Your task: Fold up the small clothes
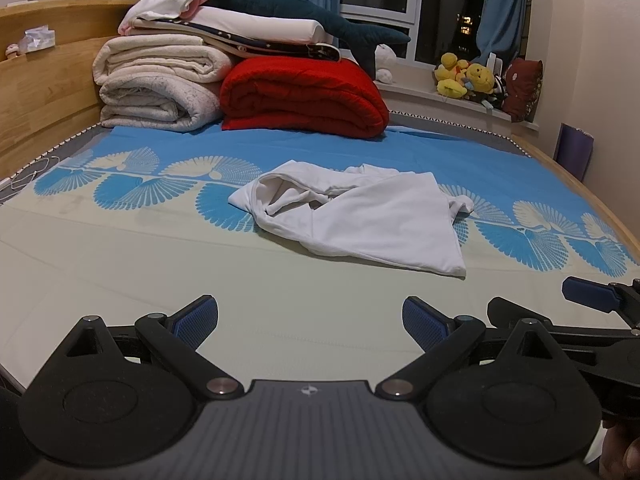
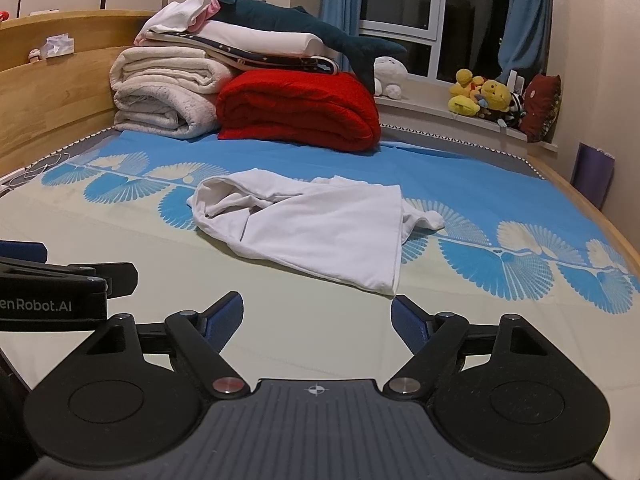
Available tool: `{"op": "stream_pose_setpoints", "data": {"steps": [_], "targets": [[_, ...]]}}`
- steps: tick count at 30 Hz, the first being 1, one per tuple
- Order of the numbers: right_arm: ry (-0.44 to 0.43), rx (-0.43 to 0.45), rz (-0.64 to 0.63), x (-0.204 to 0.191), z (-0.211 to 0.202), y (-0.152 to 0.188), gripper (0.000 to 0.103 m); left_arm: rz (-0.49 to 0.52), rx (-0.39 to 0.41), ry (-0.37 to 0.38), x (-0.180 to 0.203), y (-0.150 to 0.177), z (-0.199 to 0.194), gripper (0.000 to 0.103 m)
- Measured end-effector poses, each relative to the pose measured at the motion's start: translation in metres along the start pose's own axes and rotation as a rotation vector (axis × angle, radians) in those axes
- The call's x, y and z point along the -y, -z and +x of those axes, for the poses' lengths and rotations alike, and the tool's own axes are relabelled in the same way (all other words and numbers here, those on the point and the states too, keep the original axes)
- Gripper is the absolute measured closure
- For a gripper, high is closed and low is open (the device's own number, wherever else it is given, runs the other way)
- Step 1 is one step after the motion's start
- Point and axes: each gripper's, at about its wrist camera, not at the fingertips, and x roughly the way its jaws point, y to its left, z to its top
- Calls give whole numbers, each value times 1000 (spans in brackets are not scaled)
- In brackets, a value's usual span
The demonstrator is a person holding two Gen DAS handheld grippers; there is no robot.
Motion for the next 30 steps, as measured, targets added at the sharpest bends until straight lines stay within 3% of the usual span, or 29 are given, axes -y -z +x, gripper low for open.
{"op": "stream_pose_setpoints", "data": {"steps": [5,18,30], "targets": [[20,66,9,1,-4,0,37,4,-5,-2,-1,1,1,3],[17,14,15,3,-3,-1,38,-1,-36,0,0,2,1,3],[41,40,28,0,-2,0,38,-11,-100,1,-2,2,4,3]]}}
